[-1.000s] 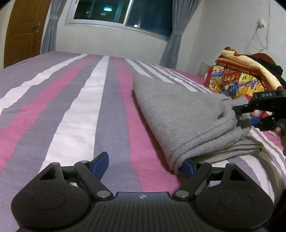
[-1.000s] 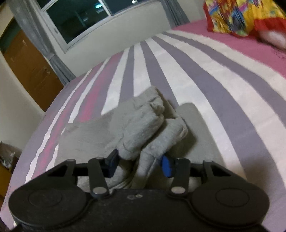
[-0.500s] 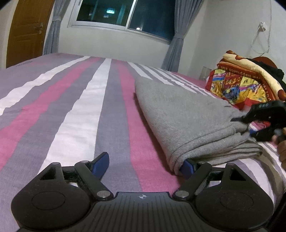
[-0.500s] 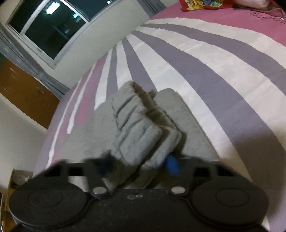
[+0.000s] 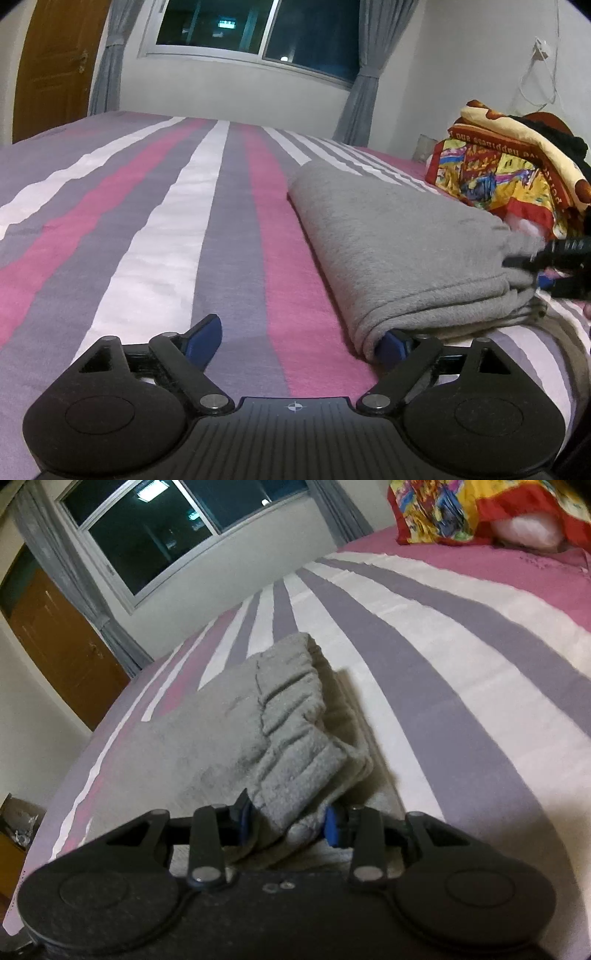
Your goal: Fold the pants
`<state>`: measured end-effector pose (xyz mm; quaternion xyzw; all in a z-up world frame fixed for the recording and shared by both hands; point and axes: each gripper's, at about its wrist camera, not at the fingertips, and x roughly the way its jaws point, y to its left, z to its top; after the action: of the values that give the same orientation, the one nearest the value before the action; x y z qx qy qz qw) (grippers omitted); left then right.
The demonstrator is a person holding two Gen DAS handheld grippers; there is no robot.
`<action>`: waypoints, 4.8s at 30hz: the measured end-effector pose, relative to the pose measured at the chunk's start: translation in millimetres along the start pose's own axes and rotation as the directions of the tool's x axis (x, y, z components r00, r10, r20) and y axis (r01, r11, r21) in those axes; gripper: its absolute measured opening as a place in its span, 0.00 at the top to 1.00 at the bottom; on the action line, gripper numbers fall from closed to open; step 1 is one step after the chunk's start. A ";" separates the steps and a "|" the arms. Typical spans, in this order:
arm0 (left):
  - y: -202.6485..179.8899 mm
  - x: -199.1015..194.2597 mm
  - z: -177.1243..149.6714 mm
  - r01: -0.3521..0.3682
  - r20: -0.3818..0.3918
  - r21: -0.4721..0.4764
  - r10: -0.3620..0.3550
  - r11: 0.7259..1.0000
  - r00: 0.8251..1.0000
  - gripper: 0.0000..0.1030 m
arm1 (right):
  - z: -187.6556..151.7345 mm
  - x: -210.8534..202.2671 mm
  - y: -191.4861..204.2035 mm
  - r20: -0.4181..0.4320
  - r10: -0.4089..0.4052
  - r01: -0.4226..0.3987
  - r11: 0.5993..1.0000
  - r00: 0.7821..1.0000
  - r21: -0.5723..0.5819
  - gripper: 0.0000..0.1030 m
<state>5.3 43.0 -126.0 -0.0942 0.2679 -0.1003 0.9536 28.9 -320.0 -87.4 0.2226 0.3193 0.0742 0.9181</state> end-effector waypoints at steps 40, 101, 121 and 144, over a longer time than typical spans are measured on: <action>5.0 0.6 0.6 0.013 0.009 -0.031 -0.013 0.999 1.000 0.15 | 20.0 13.5 11.6 -0.065 -0.045 0.041 0.997 0.997 -0.060 0.64; 84.4 273.6 193.9 0.454 -0.155 -0.432 -0.560 0.779 0.814 0.71 | 208.5 222.0 -18.4 -0.252 0.492 -0.458 0.870 0.834 0.184 0.58; 47.4 215.3 174.0 -0.032 -0.210 -0.002 0.031 0.999 0.977 0.00 | 171.6 205.9 12.4 -0.233 0.098 -0.099 0.995 0.968 0.005 0.00; -43.9 -54.5 93.1 -0.133 0.074 0.093 0.127 0.987 0.989 0.00 | 28.0 -65.5 60.1 0.163 -0.048 0.105 0.926 0.985 -0.363 0.00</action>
<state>2.9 25.6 -10.8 -0.0331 0.2358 -0.0475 0.9701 -4.8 -294.8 -4.2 0.0380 0.2376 0.0800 0.9673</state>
